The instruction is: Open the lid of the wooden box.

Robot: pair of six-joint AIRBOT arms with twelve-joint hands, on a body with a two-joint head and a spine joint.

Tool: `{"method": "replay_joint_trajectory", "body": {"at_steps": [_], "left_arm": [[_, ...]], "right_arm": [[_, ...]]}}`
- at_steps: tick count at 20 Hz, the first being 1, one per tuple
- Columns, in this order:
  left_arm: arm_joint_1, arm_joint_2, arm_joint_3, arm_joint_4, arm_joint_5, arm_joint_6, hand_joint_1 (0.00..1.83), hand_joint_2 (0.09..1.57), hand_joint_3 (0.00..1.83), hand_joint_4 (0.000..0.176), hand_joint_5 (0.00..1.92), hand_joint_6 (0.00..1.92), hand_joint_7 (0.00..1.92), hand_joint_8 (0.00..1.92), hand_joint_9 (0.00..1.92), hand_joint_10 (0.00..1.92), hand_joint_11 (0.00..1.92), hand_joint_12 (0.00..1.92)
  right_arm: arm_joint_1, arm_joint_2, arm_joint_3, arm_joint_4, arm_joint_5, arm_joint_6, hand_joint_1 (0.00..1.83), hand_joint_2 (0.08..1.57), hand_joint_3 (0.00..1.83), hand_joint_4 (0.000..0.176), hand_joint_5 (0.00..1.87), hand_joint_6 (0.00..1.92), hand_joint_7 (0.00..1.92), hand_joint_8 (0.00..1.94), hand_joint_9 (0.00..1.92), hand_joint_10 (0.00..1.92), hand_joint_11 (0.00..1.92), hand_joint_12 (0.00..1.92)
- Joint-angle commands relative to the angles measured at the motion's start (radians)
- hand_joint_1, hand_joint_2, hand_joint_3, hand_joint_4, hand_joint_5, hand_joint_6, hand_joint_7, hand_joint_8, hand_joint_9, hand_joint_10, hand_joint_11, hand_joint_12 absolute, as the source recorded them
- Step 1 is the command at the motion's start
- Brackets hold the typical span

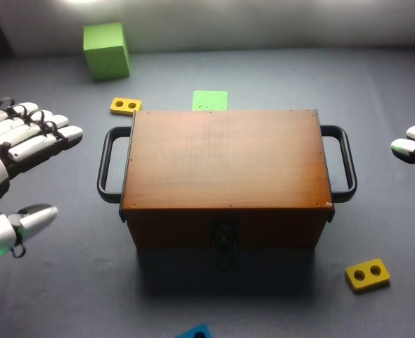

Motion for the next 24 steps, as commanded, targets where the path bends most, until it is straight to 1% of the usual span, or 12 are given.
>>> {"method": "replay_joint_trajectory", "body": {"at_steps": [1,4,8,9,10,11,13,16,17,22,23,24], "left_arm": [[-0.009,-0.006,0.005,-0.005,-0.101,-0.006,0.26,1.44,0.02,0.0,0.1,0.0,0.05,0.0,0.02,0.02,0.0,0.0],[-0.02,-0.016,0.015,0.007,-0.085,-0.017,0.28,1.43,0.0,0.0,0.08,0.0,0.05,0.0,0.02,0.01,0.0,0.0],[-0.022,-0.016,0.017,0.013,-0.07,-0.021,0.24,1.42,0.0,0.0,0.07,0.0,0.04,0.0,0.02,0.0,0.0,0.0],[-0.022,-0.014,0.017,0.014,-0.065,-0.021,0.28,1.42,0.0,0.0,0.09,0.0,0.06,0.0,0.03,0.01,0.0,0.0],[-0.022,-0.011,0.017,0.017,-0.057,-0.021,0.27,1.41,0.0,0.0,0.1,0.01,0.07,0.01,0.03,0.01,0.0,0.0],[-0.022,-0.008,0.016,0.018,-0.045,-0.021,0.22,1.42,0.0,0.0,0.11,0.01,0.07,0.0,0.03,0.0,0.0,0.0],[-0.019,-0.003,0.015,0.017,-0.03,-0.021,0.25,1.41,0.0,0.0,0.14,0.01,0.1,0.01,0.04,0.01,0.0,0.0],[-0.017,-0.004,0.02,0.014,0.004,-0.021,0.26,1.41,0.0,0.0,0.16,0.02,0.13,0.02,0.05,0.01,0.0,0.0],[-0.017,-0.007,0.025,0.014,0.022,-0.021,0.26,1.4,0.0,0.0,0.16,0.01,0.13,0.02,0.05,0.01,0.0,0.0],[-0.019,-0.027,0.049,0.012,0.098,-0.021,0.24,1.4,0.0,0.0,0.18,0.01,0.14,0.01,0.06,0.01,0.0,0.0],[-0.021,-0.035,0.057,0.01,0.117,-0.021,0.23,1.39,0.0,0.0,0.19,0.01,0.15,0.01,0.07,0.01,0.0,0.0],[-0.024,-0.042,0.065,0.008,0.135,-0.021,0.22,1.39,0.0,0.0,0.19,0.01,0.15,0.01,0.07,0.01,0.0,0.0]], "right_arm": [[0.015,0.0,0.004,-0.006,0.101,-0.004,0.47,1.4,0.02,0.0,0.07,0.01,0.02,0.0,0.01,0.0,0.01,0.01],[0.016,-0.002,0.004,-0.006,0.095,-0.008,0.42,1.41,0.02,0.0,0.05,0.0,0.0,0.0,0.0,0.0,0.0,0.0],[0.016,-0.001,0.006,-0.006,0.092,-0.008,0.38,1.42,0.01,0.0,0.04,0.0,0.0,0.0,0.0,0.0,0.0,0.0],[0.016,-0.001,0.006,-0.006,0.091,-0.008,0.38,1.42,0.01,0.0,0.05,0.0,0.0,0.0,0.0,0.0,0.0,0.0],[0.016,-0.001,0.007,-0.006,0.087,-0.008,0.39,1.42,0.01,0.0,0.05,0.0,0.0,0.0,0.0,0.0,0.0,0.0],[0.016,-0.002,0.007,-0.006,0.083,-0.008,0.4,1.42,0.01,0.0,0.05,0.0,0.0,0.0,0.0,0.0,0.0,0.0],[0.016,-0.002,0.008,-0.006,0.077,-0.008,0.4,1.41,0.0,0.0,0.04,0.0,0.0,0.0,0.0,0.0,0.0,0.0],[0.016,-0.007,0.013,-0.006,0.063,-0.008,0.36,1.42,0.0,0.0,0.05,0.0,0.0,0.0,0.0,0.0,0.0,0.0],[0.017,-0.012,0.017,-0.005,0.055,-0.008,0.41,1.42,0.0,0.0,0.05,0.0,0.0,0.0,0.0,0.0,0.0,0.0],[0.043,-0.042,0.044,-0.002,0.002,-0.008,0.38,1.43,0.0,0.0,0.03,0.0,0.0,0.0,0.0,0.0,0.0,0.0],[0.052,-0.05,0.052,-0.002,-0.011,-0.008,0.47,1.42,0.0,0.0,0.03,0.0,0.01,0.0,0.0,0.0,0.0,0.0],[0.063,-0.061,0.06,-0.002,-0.028,-0.009,0.51,1.41,0.0,0.0,0.03,0.0,0.0,0.0,0.0,0.0,0.0,0.0]]}}
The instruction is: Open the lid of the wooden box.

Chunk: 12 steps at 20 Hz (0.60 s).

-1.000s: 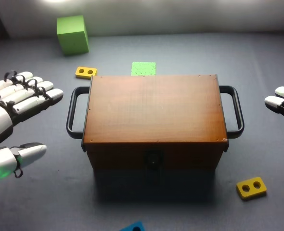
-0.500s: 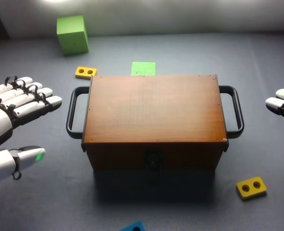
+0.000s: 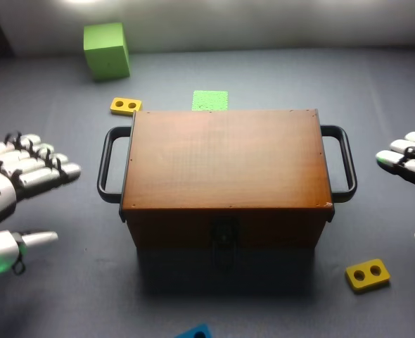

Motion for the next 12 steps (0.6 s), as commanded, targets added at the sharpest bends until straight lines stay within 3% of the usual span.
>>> {"method": "replay_joint_trajectory", "body": {"at_steps": [1,12], "left_arm": [[-0.012,-0.005,0.008,-0.012,-0.074,-0.003,0.22,1.38,0.0,0.0,0.19,0.01,0.15,0.01,0.07,0.01,0.0,0.0],[-0.054,-0.039,0.023,0.053,-0.013,-0.017,0.17,1.35,0.0,0.0,0.18,0.0,0.14,0.0,0.06,0.0,0.0,0.0]], "right_arm": [[0.019,-0.007,0.009,-0.001,0.076,-0.01,0.5,1.41,0.0,0.0,0.03,0.0,0.01,0.0,0.0,0.0,0.0,0.0],[0.099,-0.076,0.061,-0.002,-0.03,-0.045,0.57,1.4,0.0,0.0,0.07,0.01,0.03,0.01,0.01,0.0,0.01,0.0]]}}
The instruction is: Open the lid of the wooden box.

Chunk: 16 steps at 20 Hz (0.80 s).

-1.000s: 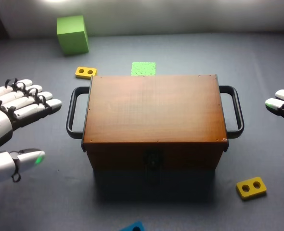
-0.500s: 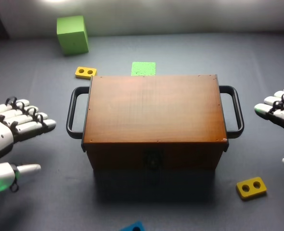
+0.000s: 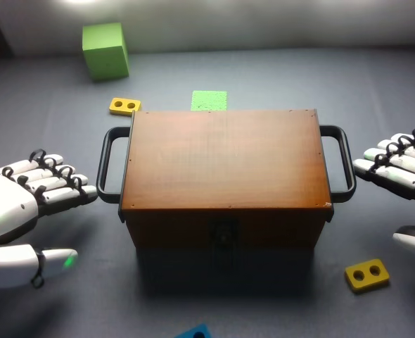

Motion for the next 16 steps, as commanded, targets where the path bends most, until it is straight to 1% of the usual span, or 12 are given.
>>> {"method": "replay_joint_trajectory", "body": {"at_steps": [1,3,5,7,10,12,14,16], "left_arm": [[-0.008,-0.002,0.006,-0.016,-0.094,-0.005,0.18,1.35,0.0,0.0,0.18,0.0,0.14,0.0,0.06,0.0,0.0,0.0],[-0.011,-0.005,0.008,-0.01,-0.092,-0.01,0.17,1.35,0.0,0.0,0.17,0.0,0.13,0.0,0.06,0.0,0.0,0.0],[-0.014,-0.009,0.01,-0.007,-0.089,-0.011,0.16,1.35,0.0,0.0,0.17,0.0,0.13,0.0,0.06,0.0,0.0,0.0],[-0.017,-0.01,0.011,-0.002,-0.087,-0.015,0.17,1.36,0.0,0.0,0.17,0.0,0.13,0.0,0.05,0.0,0.0,0.0],[-0.022,-0.012,0.012,0.008,-0.089,-0.021,0.17,1.36,0.0,0.0,0.17,0.0,0.12,0.0,0.04,0.0,0.0,0.0],[-0.027,-0.015,0.012,0.014,-0.088,-0.022,0.14,1.36,0.0,0.0,0.16,0.0,0.11,0.0,0.04,0.0,0.0,0.0],[-0.03,-0.02,0.014,0.023,-0.087,-0.029,0.12,1.36,0.0,0.0,0.15,0.0,0.11,0.0,0.03,0.0,0.0,0.0],[-0.035,-0.023,0.016,0.037,-0.087,-0.042,0.13,1.36,0.0,0.0,0.16,0.0,0.11,0.0,0.04,0.0,0.0,0.0]], "right_arm": [[0.011,0.0,0.006,-0.006,0.097,-0.001,0.58,1.4,0.0,0.0,0.07,0.01,0.03,0.01,0.01,0.0,0.0,0.0],[0.011,-0.003,0.012,-0.001,0.084,-0.001,0.59,1.4,0.0,0.0,0.07,0.0,0.03,0.0,0.0,0.0,0.0,0.0],[0.014,-0.014,0.021,0.003,0.068,-0.001,0.52,1.41,0.0,0.0,0.05,0.0,0.01,0.0,0.0,0.0,0.0,0.0],[0.03,-0.033,0.037,0.003,0.04,-0.004,0.58,1.4,0.0,0.0,0.05,0.0,0.02,0.0,0.0,0.0,0.0,0.0],[0.054,-0.051,0.046,0.003,0.018,-0.028,0.56,1.4,0.0,0.0,0.04,0.0,0.01,0.0,0.0,0.0,0.0,0.0],[0.061,-0.061,0.053,0.002,0.012,-0.028,0.52,1.41,0.0,0.0,0.03,0.0,0.0,0.0,0.0,0.0,0.0,0.0],[0.064,-0.069,0.057,0.002,0.007,-0.028,0.53,1.41,0.0,0.0,0.04,0.01,0.0,0.0,0.0,0.0,0.0,0.0],[0.069,-0.076,0.062,0.002,0.001,-0.028,0.57,1.4,0.0,0.0,0.04,0.0,0.01,0.0,0.0,0.0,0.0,0.0]]}}
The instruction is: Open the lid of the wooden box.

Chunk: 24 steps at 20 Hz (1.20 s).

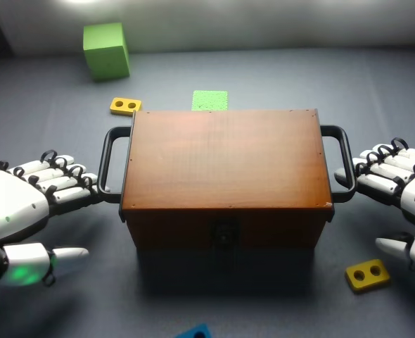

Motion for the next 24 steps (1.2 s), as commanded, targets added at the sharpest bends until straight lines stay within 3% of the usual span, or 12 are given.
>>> {"method": "replay_joint_trajectory", "body": {"at_steps": [1,8,17,21,24], "left_arm": [[-0.01,-0.004,0.003,0.002,-0.105,-0.009,0.15,1.36,0.0,0.0,0.16,0.01,0.12,0.0,0.05,0.01,0.0,0.0],[-0.025,-0.012,0.004,0.049,-0.109,-0.043,0.21,1.37,0.0,0.0,0.0,0.0,0.0,0.0,0.0,0.0,0.0,0.0],[-0.024,-0.013,0.002,0.056,-0.097,-0.043,0.39,1.34,0.0,0.0,0.0,0.0,0.0,0.0,0.0,0.0,0.0,0.0],[-0.022,-0.013,0.002,0.056,-0.104,-0.046,0.37,1.34,0.0,0.038,0.0,0.0,0.0,0.0,0.0,0.0,0.0,0.0],[-0.02,-0.011,0.001,0.056,-0.115,-0.051,0.41,1.34,0.0,0.051,0.0,0.0,0.0,0.0,0.0,0.0,0.0,0.0]], "right_arm": [[0.012,-0.003,0.003,-0.013,0.103,-0.002,0.57,1.4,0.0,0.0,0.04,0.0,0.01,0.0,0.0,0.0,0.0,0.0],[0.015,-0.005,0.004,-0.015,0.102,-0.002,0.54,1.4,0.0,0.0,0.0,0.0,0.0,0.0,0.0,0.0,0.0,0.0],[0.012,0.026,-0.014,-0.033,0.083,-0.002,0.69,1.35,0.0,0.0,0.0,0.0,0.0,0.0,0.0,0.0,0.0,0.0],[0.009,0.035,-0.019,-0.034,0.084,-0.001,0.69,1.36,0.0,0.0,0.0,0.0,0.0,0.0,0.0,0.0,0.0,0.0],[0.006,0.046,-0.027,-0.033,0.095,-0.001,0.74,1.36,0.0,0.0,0.0,0.0,0.0,0.0,0.0,0.0,0.0,0.0]]}}
